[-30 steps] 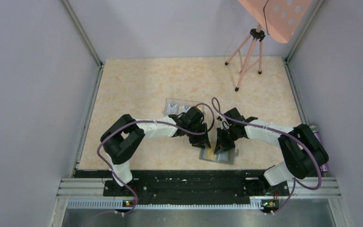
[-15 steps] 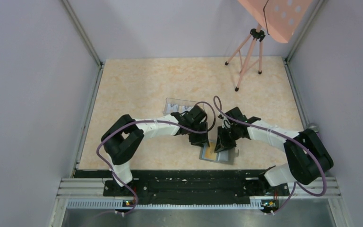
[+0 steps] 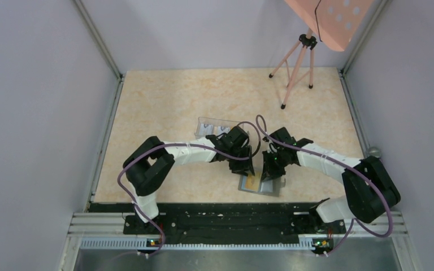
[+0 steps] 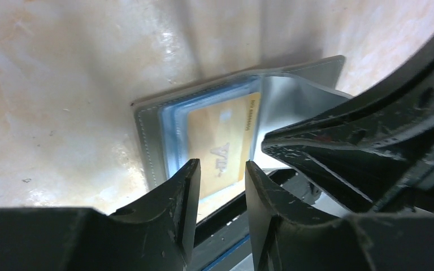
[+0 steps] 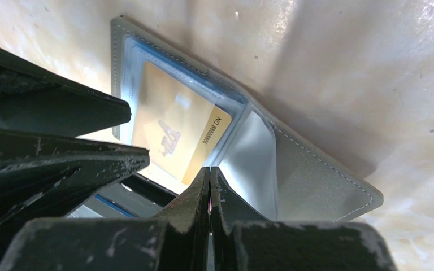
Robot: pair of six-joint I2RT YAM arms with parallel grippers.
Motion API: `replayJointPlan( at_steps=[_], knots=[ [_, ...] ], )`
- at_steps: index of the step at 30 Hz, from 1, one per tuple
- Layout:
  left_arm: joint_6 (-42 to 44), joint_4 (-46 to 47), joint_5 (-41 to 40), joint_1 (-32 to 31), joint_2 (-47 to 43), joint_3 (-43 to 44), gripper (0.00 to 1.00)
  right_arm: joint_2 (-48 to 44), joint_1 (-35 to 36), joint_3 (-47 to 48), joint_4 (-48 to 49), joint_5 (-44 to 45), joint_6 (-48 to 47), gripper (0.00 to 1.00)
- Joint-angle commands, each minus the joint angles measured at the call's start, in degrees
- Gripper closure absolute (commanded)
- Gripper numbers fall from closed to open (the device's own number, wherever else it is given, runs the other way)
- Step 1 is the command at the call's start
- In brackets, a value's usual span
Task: Put the credit cards into the card holder
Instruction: Insert the credit card into the card holder, then turn over the card slot in the card holder.
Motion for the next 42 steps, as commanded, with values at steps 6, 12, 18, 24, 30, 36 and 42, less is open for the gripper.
replayJointPlan(
  at_steps=[6, 12, 18, 24, 30, 36, 42],
  knots=[
    [1.3, -3.2, -0.2, -0.4, 3.6, 2.7, 0.59, 4.2, -0.1, -0.3, 1.9, 1.0, -1.1, 1.0],
    [2.1, -4.9, -0.4, -0.7, 4.7, 4.5, 0.6, 5.3, -0.1, -0.2, 3.8, -0.4, -0.6, 1.0],
    [1.9, -2.2, 2.0, -0.8, 3.9, 4.5, 0.62, 6.5, 0.0, -0.2, 5.4, -1.7, -0.1, 1.0],
    [1.7, -0.2, 0.9, -0.8, 0.2, 2.5, 0.62, 7.1, -0.1, 0.1, 5.7, -1.8, 0.0, 1.0],
    [2.2, -8.1, -7.5, -0.8, -2.4, 2.4, 0.58, 7.1, -0.1, 0.1, 5.6, -1.8, 0.0, 1.0],
    [2.1, -8.3, -6.6, -0.8, -1.1, 2.3, 0.58, 7.3, 0.0, 0.1, 5.6, -1.9, -0.1, 1.0],
    [2.4, -6.5, -3.5, -0.8, 1.1, 2.9, 0.61, 7.7, 0.0, 0.2, 5.7, -2.3, -0.1, 1.0]
  ],
)
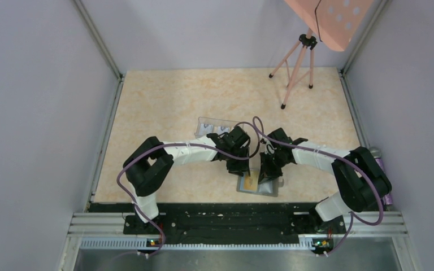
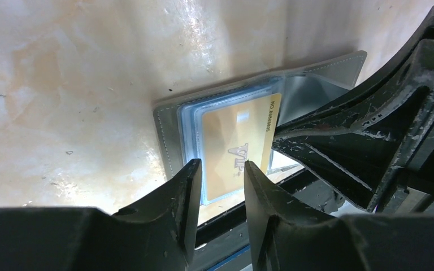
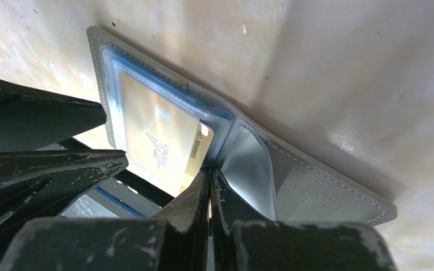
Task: Put the credit cards into the card holder
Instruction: Turn over the card slot in the card holder.
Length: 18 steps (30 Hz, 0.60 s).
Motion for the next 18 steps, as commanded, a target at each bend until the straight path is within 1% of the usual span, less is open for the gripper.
replayJointPlan(
  at_steps=[1, 5, 13, 18],
  knots=[
    [0.8, 1.9, 2.2, -0.2, 1.0, 0.6, 0.62, 1.5, 0.2, 0.3, 2.4, 1.3, -0.4, 1.0],
    [0.8, 1.5, 2.6, -0.3, 1.9, 1.0, 0.62, 1.9, 0.2, 0.5, 2.6, 0.7, -0.4, 1.0],
    [1.6, -4.0, -3.0, -0.4, 1.4, 2.6, 0.58, 2.2, 0.2, 0.7, 2.6, 0.4, -0.5, 1.0],
    [2.1, -5.4, -3.7, -0.9, 2.0, 4.1, 0.58, 2.5, 0.1, 0.8, 2.7, 0.2, -0.7, 1.0]
  ],
)
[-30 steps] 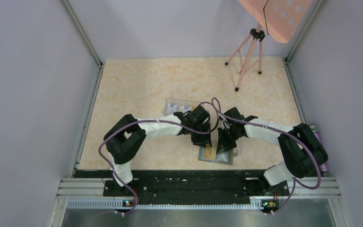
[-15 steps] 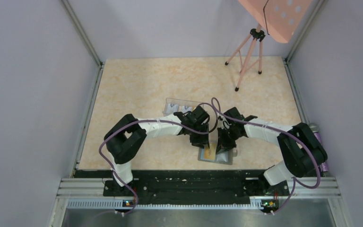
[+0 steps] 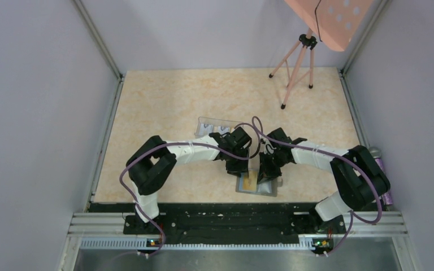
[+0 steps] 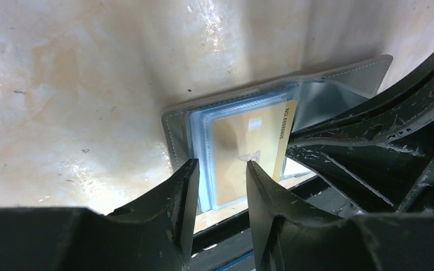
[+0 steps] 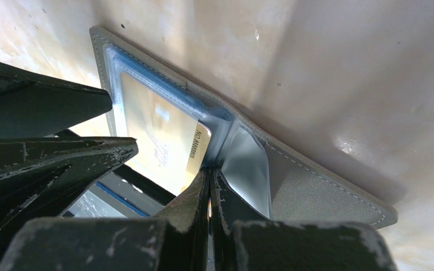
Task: Put the credit cards into the card holder
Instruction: Turn over the card slot in the card holder.
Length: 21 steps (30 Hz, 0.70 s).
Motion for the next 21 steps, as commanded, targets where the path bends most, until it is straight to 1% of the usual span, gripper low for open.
replayJointPlan(
  at_steps=[1, 4, 13, 18, 21],
  knots=[
    [1.7, -3.1, -2.9, -0.8, 0.4, 3.3, 0.58, 1.4, 0.2, 0.6, 1.6, 1.8, -0.7, 1.0],
    [2.4, -4.4, -3.2, -1.2, 1.3, 4.6, 0.58, 1.6, 0.1, 0.6, 1.7, 1.7, -0.7, 1.0],
    [2.6, -1.8, 0.6, -1.6, 2.9, 5.0, 0.64, 1.8, 0.1, 0.6, 2.3, 0.8, -0.4, 1.0],
    [2.6, -5.4, -3.4, -1.6, 2.6, 5.7, 0.59, 1.8, 0.2, 0.6, 2.5, 0.5, -0.4, 1.0],
    [2.5, -6.5, -4.3, -1.6, 2.6, 5.7, 0.58, 1.8, 0.2, 0.5, 2.5, 0.4, -0.4, 1.0]
  ],
)
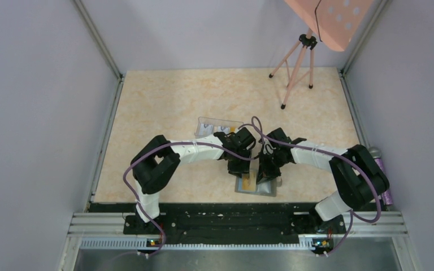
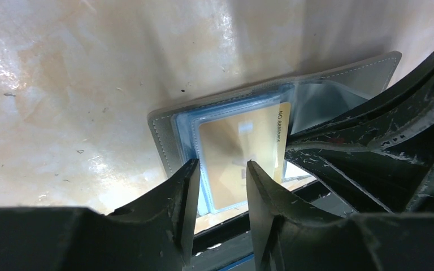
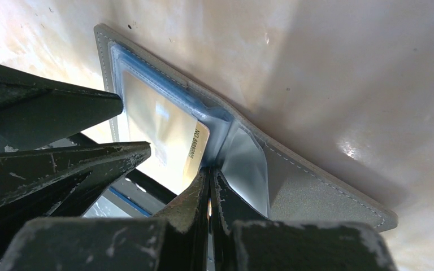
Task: Put the credit cards into the card holder
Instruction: Turn over the card slot in the card holder.
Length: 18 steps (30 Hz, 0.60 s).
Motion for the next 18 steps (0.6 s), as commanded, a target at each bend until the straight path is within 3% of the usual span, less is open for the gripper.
replayJointPlan(
  at_steps=[1, 11, 18],
  knots=[
    [0.4, -2.2, -2.3, -0.3, 0.6, 1.9, 0.58, 1.3, 0.2, 0.4, 1.9, 1.5, -0.4, 1.0],
    [0.0, 4.4, 4.6, -0.6, 0.7, 1.0, 0.65, 1.3, 0.1, -0.1, 3.4, -0.5, -0.1, 1.0],
    [-0.8, 6.3, 4.7, -0.6, -2.7, 0.3, 0.71, 1.3, 0.1, -0.2, 3.6, -1.0, 0.1, 1.0]
  ],
)
